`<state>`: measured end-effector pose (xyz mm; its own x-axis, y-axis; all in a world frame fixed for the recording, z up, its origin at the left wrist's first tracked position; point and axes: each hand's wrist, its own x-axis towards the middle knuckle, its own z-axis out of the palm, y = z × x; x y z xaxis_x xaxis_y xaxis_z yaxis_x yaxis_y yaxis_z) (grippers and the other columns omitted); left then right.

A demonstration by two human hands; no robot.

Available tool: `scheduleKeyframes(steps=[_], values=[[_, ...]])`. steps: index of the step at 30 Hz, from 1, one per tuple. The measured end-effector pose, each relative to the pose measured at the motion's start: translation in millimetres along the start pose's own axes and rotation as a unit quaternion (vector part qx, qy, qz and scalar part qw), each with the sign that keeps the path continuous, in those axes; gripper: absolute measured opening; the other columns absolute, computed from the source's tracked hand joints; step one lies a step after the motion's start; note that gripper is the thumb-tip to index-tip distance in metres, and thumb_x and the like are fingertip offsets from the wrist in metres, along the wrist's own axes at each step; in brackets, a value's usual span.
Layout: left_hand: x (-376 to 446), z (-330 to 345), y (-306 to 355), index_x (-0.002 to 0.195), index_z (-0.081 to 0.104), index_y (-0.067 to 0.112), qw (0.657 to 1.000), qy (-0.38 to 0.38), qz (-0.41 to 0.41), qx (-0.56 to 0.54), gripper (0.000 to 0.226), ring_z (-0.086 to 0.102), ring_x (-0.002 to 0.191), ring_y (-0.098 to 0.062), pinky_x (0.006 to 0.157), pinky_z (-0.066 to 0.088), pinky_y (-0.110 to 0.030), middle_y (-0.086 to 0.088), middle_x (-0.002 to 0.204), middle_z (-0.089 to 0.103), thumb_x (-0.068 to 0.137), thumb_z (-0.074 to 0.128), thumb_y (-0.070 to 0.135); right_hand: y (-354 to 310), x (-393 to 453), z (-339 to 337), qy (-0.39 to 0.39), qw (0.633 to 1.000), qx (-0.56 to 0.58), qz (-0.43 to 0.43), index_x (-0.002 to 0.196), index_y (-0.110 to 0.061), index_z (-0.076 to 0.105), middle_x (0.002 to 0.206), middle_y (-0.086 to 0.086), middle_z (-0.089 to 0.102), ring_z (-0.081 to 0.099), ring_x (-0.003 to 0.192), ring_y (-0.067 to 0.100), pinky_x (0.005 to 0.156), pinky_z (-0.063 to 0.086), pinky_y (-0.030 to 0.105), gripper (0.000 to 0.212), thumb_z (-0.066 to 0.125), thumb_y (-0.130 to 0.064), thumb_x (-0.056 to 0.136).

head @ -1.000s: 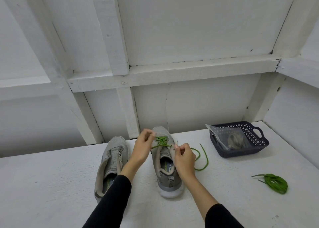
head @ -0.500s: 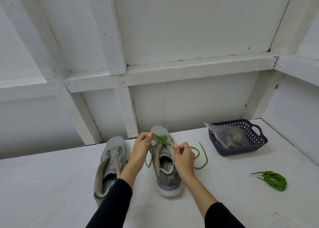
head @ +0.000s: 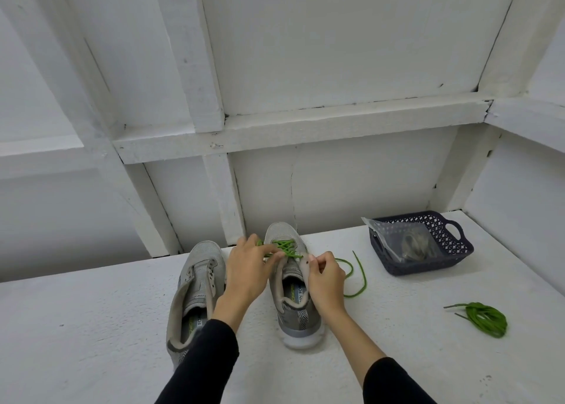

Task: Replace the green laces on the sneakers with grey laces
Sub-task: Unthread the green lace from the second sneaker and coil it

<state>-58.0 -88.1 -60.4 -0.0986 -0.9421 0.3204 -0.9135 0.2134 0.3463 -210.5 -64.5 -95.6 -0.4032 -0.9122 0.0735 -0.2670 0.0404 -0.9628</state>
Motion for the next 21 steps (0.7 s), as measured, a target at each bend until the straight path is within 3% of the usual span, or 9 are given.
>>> scheduleKeyframes(steps=[5, 8, 10, 14, 17, 19, 21], values=[[0.7, 1.3, -3.9, 0.088, 0.064, 0.032, 0.983, -0.004, -0.079, -0.165, 0.019, 0.039, 0.103, -0.021, 0.082, 0.030, -0.027, 0.007, 0.100, 0.047, 0.099, 0.050, 0.040, 1.6, 0.7, -0.9, 0.003, 1.000, -0.002, 0.002, 0.075, -0.005, 0.050, 0.065, 0.002, 0.055, 0.048, 0.057, 0.010, 0.052, 0.039, 0.014, 0.026, 0.057, -0.018, 0.096], [-2.3, 2.1, -14.5, 0.108, 0.065, 0.031, 0.998, 0.002, -0.034, -0.055, 0.023, 0.031, 0.099, -0.018, 0.086, 0.031, -0.027, 0.004, 0.113, 0.047, 0.097, 0.051, 0.045, 0.8, -0.1, -0.5, 0.001, 1.000, 0.000, 0.001, 0.076, -0.004, 0.051, 0.066, 0.002, 0.055, 0.048, 0.058, 0.010, 0.052, 0.040, 0.014, 0.025, 0.056, -0.018, 0.096], [-3.9, 5.3, -17.7, 0.107, 0.070, 0.031, 1.000, 0.012, -0.009, -0.020, 0.022, 0.029, 0.095, -0.017, 0.084, 0.030, -0.027, 0.004, 0.111, 0.050, 0.095, 0.055, 0.043, 0.6, -0.3, -0.1, -0.001, 1.000, -0.001, 0.004, 0.077, -0.003, 0.051, 0.067, 0.003, 0.056, 0.049, 0.058, 0.010, 0.052, 0.041, 0.014, 0.026, 0.056, -0.019, 0.097], [-4.2, 2.9, -10.1, 0.082, 0.066, 0.031, 0.969, 0.013, -0.110, -0.219, 0.019, 0.041, 0.102, -0.017, 0.083, 0.028, -0.025, 0.004, 0.105, 0.056, 0.098, 0.055, 0.031, -0.3, -0.6, -0.5, -0.003, 1.000, 0.002, 0.002, 0.077, -0.003, 0.051, 0.067, 0.004, 0.056, 0.048, 0.058, 0.011, 0.051, 0.040, 0.014, 0.026, 0.056, -0.020, 0.097], [-4.4, -4.9, 0.1, 0.087, 0.061, 0.019, 0.878, -0.017, -0.192, -0.437, 0.026, 0.056, 0.096, -0.012, 0.081, 0.043, -0.025, 0.000, 0.102, 0.062, 0.104, 0.042, 0.027, 0.2, 0.0, -0.3, -0.002, 1.000, -0.001, 0.002, 0.077, -0.002, 0.052, 0.066, 0.004, 0.055, 0.048, 0.057, 0.011, 0.052, 0.040, 0.015, 0.027, 0.056, -0.020, 0.096], [-3.3, -10.9, 7.7, 0.090, 0.057, 0.008, 0.760, 0.007, -0.231, -0.608, 0.033, 0.067, 0.089, -0.012, 0.087, 0.048, -0.024, -0.004, 0.095, 0.068, 0.106, 0.033, 0.025, 0.6, 0.1, -0.1, 0.000, 1.000, -0.001, 0.004, 0.076, -0.002, 0.051, 0.065, 0.003, 0.055, 0.047, 0.056, 0.011, 0.051, 0.040, 0.015, 0.027, 0.057, -0.020, 0.096], [-1.2, -17.1, 9.4, 0.084, 0.050, 0.010, 0.636, 0.055, -0.265, -0.722, 0.034, 0.067, 0.065, -0.011, 0.087, 0.053, -0.032, -0.001, 0.068, 0.063, 0.107, 0.029, 0.022, 0.4, -0.2, -0.9, 0.001, 1.000, 0.002, 0.005, 0.075, -0.003, 0.051, 0.064, 0.002, 0.054, 0.047, 0.055, 0.010, 0.051, 0.039, 0.014, 0.027, 0.057, -0.019, 0.096]])
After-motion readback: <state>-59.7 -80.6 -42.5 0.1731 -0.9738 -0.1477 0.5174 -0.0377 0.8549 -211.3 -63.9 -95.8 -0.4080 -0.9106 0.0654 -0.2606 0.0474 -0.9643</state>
